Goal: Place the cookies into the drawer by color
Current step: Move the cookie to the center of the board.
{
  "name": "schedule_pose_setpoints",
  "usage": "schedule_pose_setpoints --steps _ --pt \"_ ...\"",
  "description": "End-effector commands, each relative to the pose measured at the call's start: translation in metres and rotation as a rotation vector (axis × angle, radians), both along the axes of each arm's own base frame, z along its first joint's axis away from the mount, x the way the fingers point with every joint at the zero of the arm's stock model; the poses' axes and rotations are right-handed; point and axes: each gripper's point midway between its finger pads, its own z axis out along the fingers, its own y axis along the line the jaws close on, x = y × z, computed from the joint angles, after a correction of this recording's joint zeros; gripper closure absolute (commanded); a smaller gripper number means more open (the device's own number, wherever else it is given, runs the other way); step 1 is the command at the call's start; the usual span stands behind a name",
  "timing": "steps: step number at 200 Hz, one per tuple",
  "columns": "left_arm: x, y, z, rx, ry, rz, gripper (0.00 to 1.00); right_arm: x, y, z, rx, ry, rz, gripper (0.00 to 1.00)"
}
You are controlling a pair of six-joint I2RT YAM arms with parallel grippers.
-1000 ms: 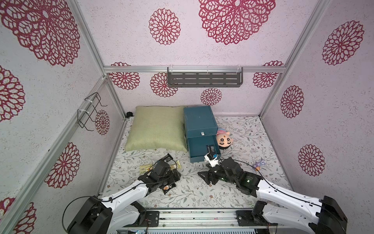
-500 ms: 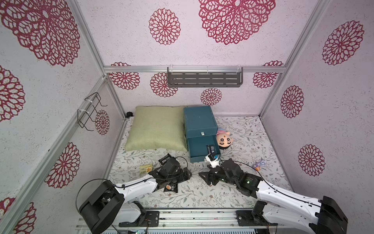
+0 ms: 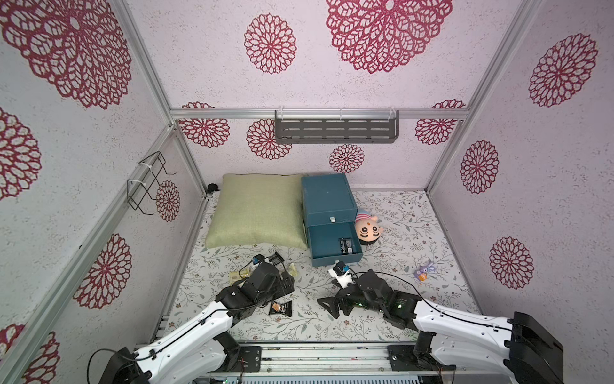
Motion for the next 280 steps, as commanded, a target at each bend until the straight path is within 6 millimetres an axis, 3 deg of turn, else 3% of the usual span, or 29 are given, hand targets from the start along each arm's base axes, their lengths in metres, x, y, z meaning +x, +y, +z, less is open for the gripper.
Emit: schedule_pose_setpoints --steps 1,30,56,66,87,135,216,236,280 --pt "-0.015 0.031 -0.017 0.066 0.051 0.086 0.03 -0.007 0.022 0.009 0.040 -0.052 0.064 0.01" --pt "-0.029 0.039 -0.029 0.031 0.091 0.115 0.03 -0.016 0.042 -0.002 -0.011 -0.137 0.106 0.01" --pt "-0.036 0.028 -0.042 -0.043 0.126 0.096 0.03 -0.025 0.055 -0.007 -0.028 -0.248 0.167 0.01" --pt "-0.038 0.023 -0.046 -0.074 0.139 0.085 0.03 -0.042 0.062 -0.009 -0.022 -0.293 0.226 0.01" --pt "-0.039 0.016 -0.050 -0.104 0.158 0.068 0.03 -0.046 0.067 -0.013 -0.027 -0.327 0.266 0.01" --pt "-0.037 -0.003 -0.060 -0.179 0.180 0.039 0.03 -0.041 0.068 -0.029 -0.071 -0.335 0.257 0.01" --pt "-0.020 -0.036 -0.053 -0.236 0.158 -0.023 0.03 -0.036 0.062 -0.051 -0.138 -0.305 0.224 0.01" --pt "-0.017 -0.026 -0.049 -0.187 0.132 0.004 0.03 -0.037 0.065 -0.056 -0.152 -0.291 0.239 0.01" --pt "-0.015 0.017 -0.037 -0.088 0.072 0.101 0.03 -0.034 0.074 -0.060 -0.136 -0.260 0.209 0.06"
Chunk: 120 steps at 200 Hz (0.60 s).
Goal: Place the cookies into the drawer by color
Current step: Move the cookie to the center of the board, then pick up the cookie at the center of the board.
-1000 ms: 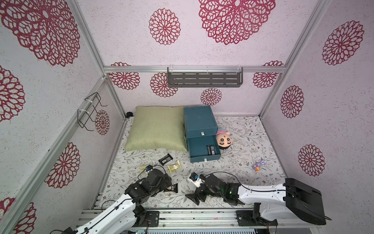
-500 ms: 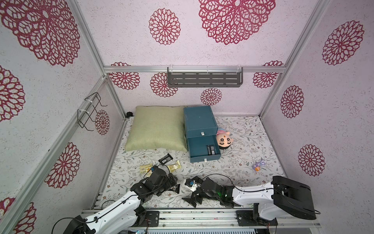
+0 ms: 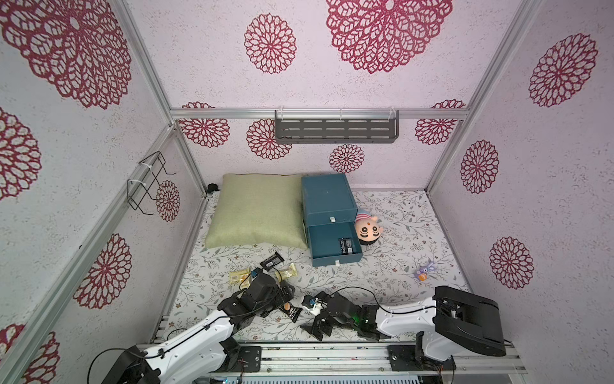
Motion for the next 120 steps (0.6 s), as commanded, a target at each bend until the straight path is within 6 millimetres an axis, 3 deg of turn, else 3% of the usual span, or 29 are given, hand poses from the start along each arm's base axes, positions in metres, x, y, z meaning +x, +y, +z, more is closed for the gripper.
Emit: schedule_pose_setpoints --steps 1,49,120 --pt "0.000 0.029 0.002 0.100 -0.008 0.053 0.03 0.007 0.014 0.014 0.061 0.004 -0.034 0.06" --pt "-0.003 0.062 0.013 0.171 -0.021 0.126 0.03 0.006 0.031 0.014 0.078 -0.012 -0.049 0.14" --pt "-0.002 0.070 0.018 0.193 -0.035 0.149 0.03 0.002 0.060 -0.002 0.037 -0.017 -0.055 0.25"
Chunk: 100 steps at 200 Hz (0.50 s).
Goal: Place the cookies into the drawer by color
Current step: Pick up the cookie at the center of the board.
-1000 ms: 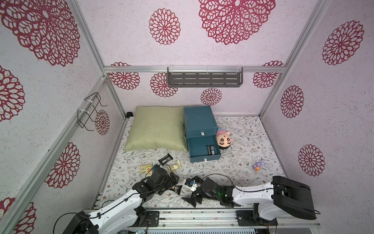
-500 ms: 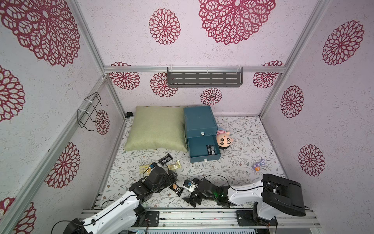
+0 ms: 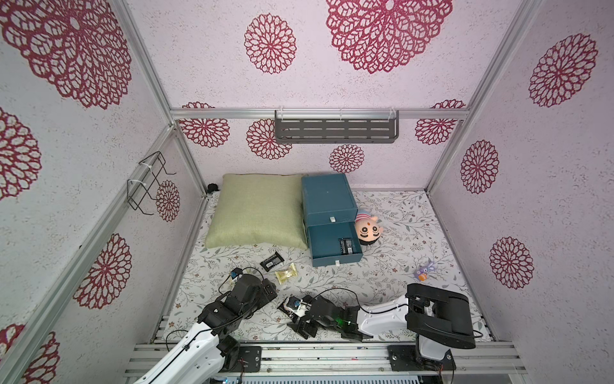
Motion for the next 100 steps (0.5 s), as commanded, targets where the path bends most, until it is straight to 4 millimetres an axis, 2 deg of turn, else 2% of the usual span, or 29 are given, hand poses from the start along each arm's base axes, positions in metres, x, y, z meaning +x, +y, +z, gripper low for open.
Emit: schedule_pose_setpoints --steps 1,17,46,67,92,100 --pt "0.001 0.005 0.003 0.026 -0.007 0.007 0.03 0.006 0.010 0.004 0.024 -0.003 -0.045 0.26" --pt "0.001 0.006 0.003 0.024 -0.008 0.010 0.03 0.009 0.012 0.000 0.007 0.000 -0.062 0.33" --pt "0.001 0.005 0.002 0.019 -0.010 0.011 0.03 0.015 0.012 -0.008 -0.012 -0.004 -0.100 0.38" --pt "0.001 0.005 0.001 0.020 -0.009 0.011 0.03 0.017 0.012 -0.014 -0.037 -0.004 -0.109 0.49" --pt "0.002 0.005 0.001 0.017 -0.009 0.013 0.03 0.019 0.010 -0.020 -0.057 -0.008 -0.126 0.51" --pt "0.002 0.005 0.001 0.017 -0.011 0.014 0.03 0.020 0.010 -0.021 -0.062 -0.009 -0.129 0.54"
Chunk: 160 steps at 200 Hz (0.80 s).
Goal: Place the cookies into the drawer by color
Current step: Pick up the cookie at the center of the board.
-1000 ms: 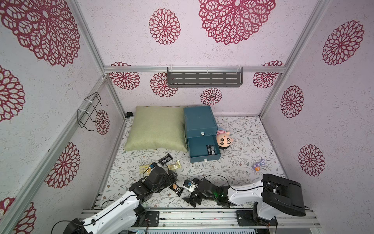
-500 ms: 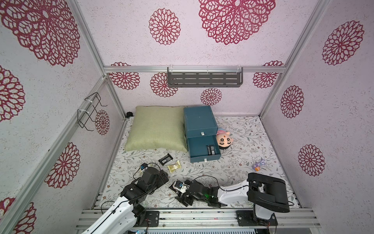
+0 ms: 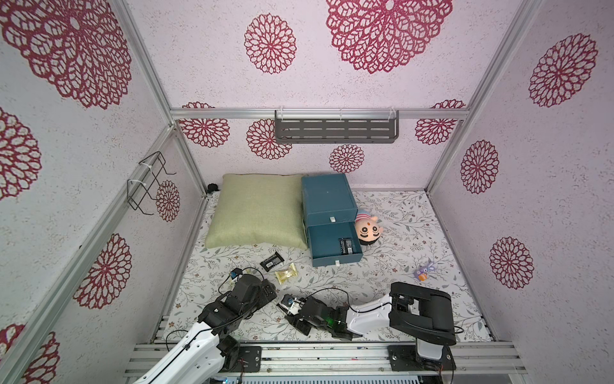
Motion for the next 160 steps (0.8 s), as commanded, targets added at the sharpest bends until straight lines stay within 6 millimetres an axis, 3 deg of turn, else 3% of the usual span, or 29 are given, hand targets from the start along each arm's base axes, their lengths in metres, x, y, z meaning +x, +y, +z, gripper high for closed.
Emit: schedule_pose_setpoints --steps 1,27,103,160 --pt "0.002 0.003 0.002 0.009 -0.012 0.011 0.03 0.005 -0.003 -0.005 -0.029 -0.010 -0.040 0.54" --pt "0.002 0.004 0.003 0.011 -0.014 0.011 0.03 0.007 -0.005 0.000 -0.026 -0.019 -0.054 0.58" --pt "0.002 0.008 0.008 0.020 -0.028 0.025 0.03 0.017 -0.016 0.038 0.047 -0.067 -0.119 0.66" --pt "0.001 0.014 0.014 0.020 -0.059 0.046 0.03 0.029 -0.036 0.088 0.127 -0.110 -0.188 0.67"
